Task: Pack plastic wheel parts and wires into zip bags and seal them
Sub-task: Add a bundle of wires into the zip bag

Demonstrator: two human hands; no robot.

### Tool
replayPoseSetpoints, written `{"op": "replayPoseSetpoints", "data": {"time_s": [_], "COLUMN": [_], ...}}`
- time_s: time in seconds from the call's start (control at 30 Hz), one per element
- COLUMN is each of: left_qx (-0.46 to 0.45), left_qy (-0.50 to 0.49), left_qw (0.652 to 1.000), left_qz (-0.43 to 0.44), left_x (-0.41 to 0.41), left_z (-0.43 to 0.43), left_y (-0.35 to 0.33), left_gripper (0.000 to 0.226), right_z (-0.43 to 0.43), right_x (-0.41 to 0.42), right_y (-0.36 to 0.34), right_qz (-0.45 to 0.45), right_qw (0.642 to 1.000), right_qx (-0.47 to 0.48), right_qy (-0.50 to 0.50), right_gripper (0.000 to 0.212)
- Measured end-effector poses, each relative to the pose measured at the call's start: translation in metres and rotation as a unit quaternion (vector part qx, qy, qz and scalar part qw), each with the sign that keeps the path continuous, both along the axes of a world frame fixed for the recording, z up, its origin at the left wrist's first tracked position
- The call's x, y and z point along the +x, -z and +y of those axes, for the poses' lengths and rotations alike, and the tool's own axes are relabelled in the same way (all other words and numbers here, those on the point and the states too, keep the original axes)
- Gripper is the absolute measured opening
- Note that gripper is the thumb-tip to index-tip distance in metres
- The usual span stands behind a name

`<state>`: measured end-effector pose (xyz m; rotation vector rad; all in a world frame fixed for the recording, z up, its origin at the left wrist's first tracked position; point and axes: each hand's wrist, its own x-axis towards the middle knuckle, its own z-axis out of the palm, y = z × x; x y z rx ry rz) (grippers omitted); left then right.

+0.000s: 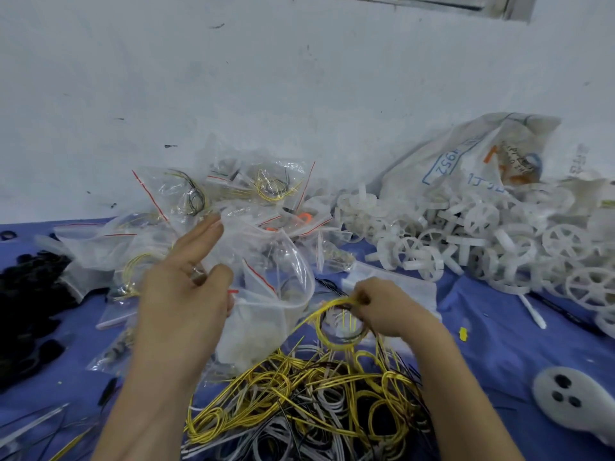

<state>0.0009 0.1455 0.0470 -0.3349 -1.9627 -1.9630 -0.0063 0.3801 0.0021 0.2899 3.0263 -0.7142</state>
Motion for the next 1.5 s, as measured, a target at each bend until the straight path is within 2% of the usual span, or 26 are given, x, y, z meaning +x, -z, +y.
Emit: {"op": "replayPoseSetpoints", "data": {"time_s": [0.1, 0.17, 0.3, 0.37, 0.5, 0.57, 0.63, 0.67, 0.7, 0.73, 0.77, 0.87, 0.9, 0.93, 0.97, 1.0, 1.07, 1.1, 1.13, 1.17, 1.2, 1.23, 1.27, 1.33, 1.43, 1.5], "left_qx": [-0.023, -0.045, -0.07, -0.078, -0.09, -0.112, -0.126, -0.13, -0.136, -0.141, -0.144, -0.15, -0.158, -0.169, -0.183, -0.199, -0.233, -0.251, -0.266, -0.28, -0.293, -0.304, -0.306, -0.309, -0.328, -0.353], "left_qy": [0.009, 0.005, 0.009, 0.012, 0.021, 0.043, 0.071, 0.08, 0.087, 0.094, 0.106, 0.175, 0.196, 0.215, 0.238, 0.265, 0.31, 0.318, 0.312, 0.293, 0.266, 0.237, 0.207, 0.136, 0.074, 0.061], "left_qw": [1.0, 0.999, 0.997, 0.997, 0.995, 0.992, 0.989, 0.988, 0.987, 0.985, 0.984, 0.972, 0.967, 0.961, 0.953, 0.942, 0.92, 0.912, 0.909, 0.911, 0.916, 0.921, 0.927, 0.935, 0.933, 0.924], "left_qz": [0.007, 0.012, 0.016, 0.02, 0.024, 0.028, 0.022, 0.018, 0.018, 0.021, 0.027, 0.038, 0.037, 0.036, 0.04, 0.049, 0.06, 0.07, 0.078, 0.078, 0.068, 0.059, 0.065, 0.103, 0.131, 0.134], "left_x": [0.002, 0.003, 0.004, 0.006, 0.009, 0.011, 0.015, 0.016, 0.017, 0.018, 0.019, 0.02, 0.02, 0.021, 0.025, 0.031, 0.041, 0.039, 0.038, 0.034, 0.03, 0.028, 0.028, 0.032, 0.035, 0.035], "left_z": [0.0, 0.0, 0.001, 0.003, 0.005, 0.007, 0.01, 0.011, 0.013, 0.014, 0.015, 0.017, 0.019, 0.02, 0.022, 0.025, 0.029, 0.033, 0.036, 0.037, 0.038, 0.037, 0.033, 0.025, 0.016, 0.012], "left_y": [-0.002, -0.002, -0.001, -0.001, -0.003, -0.005, -0.005, -0.006, -0.006, -0.006, -0.007, -0.007, -0.006, -0.004, -0.001, 0.0, 0.001, 0.0, -0.001, -0.002, -0.003, -0.004, -0.004, -0.005, -0.011, -0.015], "left_gripper": [0.058, 0.058, 0.055, 0.054, 0.054, 0.056, 0.058, 0.059, 0.06, 0.062, 0.065, 0.068, 0.066, 0.064, 0.062, 0.064, 0.069, 0.069, 0.066, 0.063, 0.061, 0.063, 0.066, 0.066, 0.046, 0.035], "right_z": [0.024, 0.031, 0.034, 0.031, 0.01, -0.012, -0.035, -0.045, -0.053, -0.061, -0.068, -0.086, -0.091, -0.09, -0.095, -0.103, -0.104, -0.103, -0.102, -0.093, -0.08, -0.085, -0.073, -0.062, -0.062, -0.051], "right_x": [0.01, 0.017, 0.026, 0.029, 0.036, 0.037, 0.033, 0.031, 0.03, 0.027, 0.025, 0.011, 0.008, 0.011, 0.011, 0.014, 0.019, 0.028, 0.028, 0.022, 0.015, 0.014, 0.019, 0.024, 0.037, 0.047], "right_y": [-0.012, -0.017, -0.025, -0.031, -0.054, -0.061, -0.058, -0.054, -0.049, -0.044, -0.037, -0.022, -0.017, -0.01, -0.001, 0.014, 0.02, 0.015, 0.019, 0.016, 0.023, 0.005, -0.019, -0.035, -0.044, -0.058], "right_qz": [0.054, 0.091, 0.147, 0.189, 0.23, 0.2, 0.147, 0.119, 0.101, 0.09, 0.092, 0.123, 0.123, 0.125, 0.106, 0.081, -0.007, -0.085, -0.104, -0.073, 0.001, 0.059, 0.055, 0.067, 0.129, 0.195], "right_qw": [0.997, 0.984, 0.92, 0.865, 0.678, 0.626, 0.602, 0.607, 0.632, 0.669, 0.725, 0.919, 0.954, 0.979, 0.989, 0.992, 0.997, 0.995, 0.984, 0.994, 0.998, 0.998, 0.995, 0.991, 0.977, 0.966], "right_qx": [-0.048, -0.146, -0.36, -0.463, -0.698, -0.749, -0.775, -0.773, -0.752, -0.72, -0.66, -0.355, -0.256, -0.144, -0.068, -0.041, -0.038, 0.014, 0.096, 0.021, -0.062, -0.024, -0.056, -0.035, -0.092, -0.137], "right_qy": [0.038, 0.047, 0.047, 0.035, -0.015, -0.082, -0.126, -0.139, -0.155, -0.161, -0.174, -0.122, -0.098, -0.074, -0.081, -0.087, -0.07, 0.051, 0.112, 0.074, -0.027, -0.024, -0.067, -0.108, -0.145, -0.102], "right_gripper": [0.007, 0.013, 0.016, 0.019, 0.022, 0.02, 0.013, 0.013, 0.014, 0.018, 0.023, 0.016, 0.009, 0.017, 0.027, 0.034, 0.051, 0.051, 0.053, 0.054, 0.051, 0.044, 0.041, 0.036, 0.029, 0.03]}}
